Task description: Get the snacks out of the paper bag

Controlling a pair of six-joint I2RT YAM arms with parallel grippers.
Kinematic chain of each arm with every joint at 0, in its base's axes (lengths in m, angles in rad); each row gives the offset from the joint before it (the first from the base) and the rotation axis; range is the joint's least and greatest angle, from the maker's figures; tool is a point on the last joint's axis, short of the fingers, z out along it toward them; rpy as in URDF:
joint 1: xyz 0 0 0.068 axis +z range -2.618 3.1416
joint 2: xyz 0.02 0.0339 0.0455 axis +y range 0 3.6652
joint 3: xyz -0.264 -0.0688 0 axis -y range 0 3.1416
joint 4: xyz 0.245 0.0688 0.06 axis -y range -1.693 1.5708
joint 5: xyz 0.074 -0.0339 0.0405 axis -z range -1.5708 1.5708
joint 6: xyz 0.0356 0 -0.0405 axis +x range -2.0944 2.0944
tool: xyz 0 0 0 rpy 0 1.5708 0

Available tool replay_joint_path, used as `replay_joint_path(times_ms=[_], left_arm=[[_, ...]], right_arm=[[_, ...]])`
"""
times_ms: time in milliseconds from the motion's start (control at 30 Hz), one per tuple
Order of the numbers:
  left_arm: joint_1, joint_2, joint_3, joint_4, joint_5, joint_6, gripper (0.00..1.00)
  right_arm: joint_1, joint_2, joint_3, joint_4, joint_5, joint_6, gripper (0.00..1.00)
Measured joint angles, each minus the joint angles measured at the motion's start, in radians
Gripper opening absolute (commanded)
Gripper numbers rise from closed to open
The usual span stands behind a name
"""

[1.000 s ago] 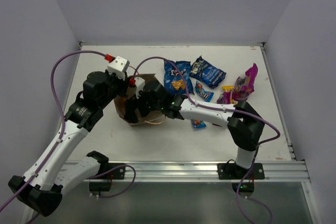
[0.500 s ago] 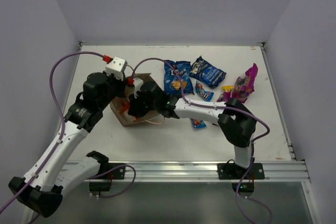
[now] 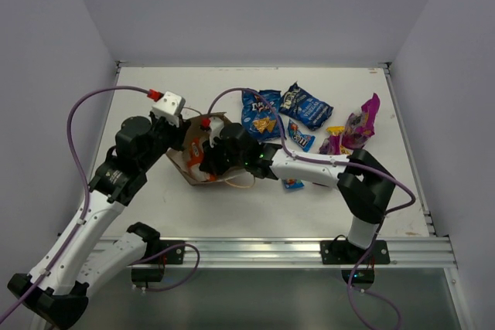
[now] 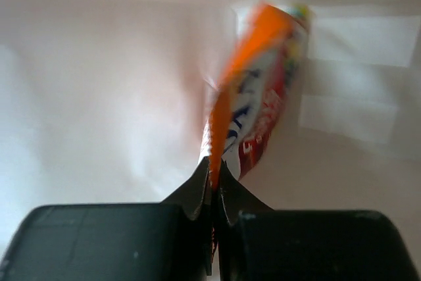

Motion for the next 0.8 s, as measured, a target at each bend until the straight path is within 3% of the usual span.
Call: replay_joint_path(times_ms=[600, 800], left_arm=[[0.000, 0.039, -0.006, 0.015, -0.029, 0.008, 0.00], [0.000, 0.054, -0.006, 0.015, -0.061, 0.008, 0.00]], right_arm=[[-0.001, -0.357, -0.060, 0.030, -0.007, -0.104, 0.00], [-0.002, -0.461, 0.034, 0.003, 0.031, -0.202, 0.00]])
